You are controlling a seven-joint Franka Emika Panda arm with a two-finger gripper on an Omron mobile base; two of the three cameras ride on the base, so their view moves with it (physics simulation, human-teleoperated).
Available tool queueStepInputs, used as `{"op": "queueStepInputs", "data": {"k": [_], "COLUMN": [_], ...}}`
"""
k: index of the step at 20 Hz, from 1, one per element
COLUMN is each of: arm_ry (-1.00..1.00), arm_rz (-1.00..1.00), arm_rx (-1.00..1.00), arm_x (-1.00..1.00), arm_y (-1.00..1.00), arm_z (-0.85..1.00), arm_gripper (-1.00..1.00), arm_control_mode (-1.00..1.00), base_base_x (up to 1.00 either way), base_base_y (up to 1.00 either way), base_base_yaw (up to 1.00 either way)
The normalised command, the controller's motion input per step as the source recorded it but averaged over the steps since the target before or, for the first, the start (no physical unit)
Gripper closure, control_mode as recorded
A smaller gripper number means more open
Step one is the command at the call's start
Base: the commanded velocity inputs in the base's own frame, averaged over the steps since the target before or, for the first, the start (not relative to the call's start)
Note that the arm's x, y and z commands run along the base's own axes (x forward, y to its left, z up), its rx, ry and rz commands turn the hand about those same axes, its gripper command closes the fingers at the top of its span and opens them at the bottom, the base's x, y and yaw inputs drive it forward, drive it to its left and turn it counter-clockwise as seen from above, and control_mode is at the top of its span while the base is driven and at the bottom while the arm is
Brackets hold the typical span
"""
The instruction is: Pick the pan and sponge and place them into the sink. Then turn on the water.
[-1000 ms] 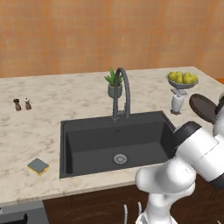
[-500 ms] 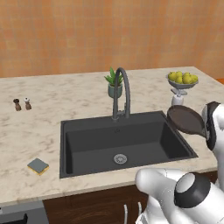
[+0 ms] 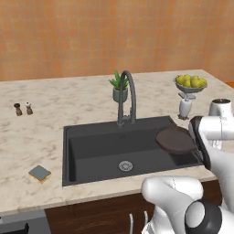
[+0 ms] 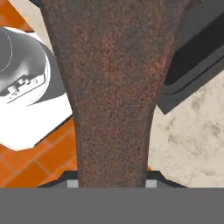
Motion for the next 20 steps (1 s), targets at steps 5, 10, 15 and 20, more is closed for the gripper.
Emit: {"op": "queueStepInputs", "data": {"k": [5, 10, 15, 20], "arm_ry": [0.15, 0.11, 0.04, 0.00], "arm_rz": [0.38, 0.27, 0.12, 0.07], "arm_rx": [0.00, 0.00, 0.05, 0.06], "arm_x": [0.51, 0.60, 0.41, 0.15], "arm_y": [0.00, 0.17, 0.32, 0.22], "arm_z": [-0.03, -0.10, -0.07, -0.09], "arm_gripper": [1.00, 1.00, 1.00, 1.00], "arm_control_mode": [-1.00, -1.00, -1.00, -1.00], "base_base_x": [0.00, 0.00, 0.00, 0.00], "base_base_y": [0.00, 0.00, 0.00, 0.00], "base_base_yaw": [0.00, 0.00, 0.00, 0.00]}}
